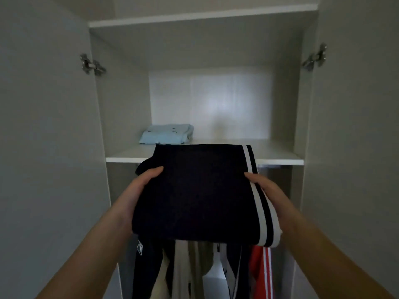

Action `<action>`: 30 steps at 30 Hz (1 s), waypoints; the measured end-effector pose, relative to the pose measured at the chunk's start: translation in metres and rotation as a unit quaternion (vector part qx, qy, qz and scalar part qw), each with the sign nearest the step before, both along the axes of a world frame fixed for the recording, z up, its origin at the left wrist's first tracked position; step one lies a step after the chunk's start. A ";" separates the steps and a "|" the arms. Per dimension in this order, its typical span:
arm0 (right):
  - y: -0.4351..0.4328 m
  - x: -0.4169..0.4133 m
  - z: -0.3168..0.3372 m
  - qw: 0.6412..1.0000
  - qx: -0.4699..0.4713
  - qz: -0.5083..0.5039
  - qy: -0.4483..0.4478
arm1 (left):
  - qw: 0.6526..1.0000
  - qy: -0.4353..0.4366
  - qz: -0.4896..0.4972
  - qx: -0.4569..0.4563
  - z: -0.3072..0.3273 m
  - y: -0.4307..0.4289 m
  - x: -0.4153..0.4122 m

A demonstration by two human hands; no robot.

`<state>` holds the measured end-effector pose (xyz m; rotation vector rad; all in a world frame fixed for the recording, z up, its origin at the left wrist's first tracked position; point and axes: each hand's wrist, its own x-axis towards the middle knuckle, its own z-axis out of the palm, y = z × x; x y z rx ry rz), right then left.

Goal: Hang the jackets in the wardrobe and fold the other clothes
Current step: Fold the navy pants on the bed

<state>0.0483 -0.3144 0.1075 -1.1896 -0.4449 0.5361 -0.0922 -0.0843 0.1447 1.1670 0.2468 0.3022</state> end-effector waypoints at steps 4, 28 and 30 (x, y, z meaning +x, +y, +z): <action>0.060 0.057 0.052 0.999 -0.029 0.010 -0.015 | 0.997 0.051 0.034 0.055 0.027 0.061 0.045; 0.487 0.498 0.184 0.968 -0.156 -0.159 -0.114 | 0.775 0.152 0.240 0.565 0.177 0.466 0.538; 0.508 0.519 0.155 0.954 -0.228 -0.155 -0.121 | 0.722 0.184 0.233 0.625 0.140 0.486 0.566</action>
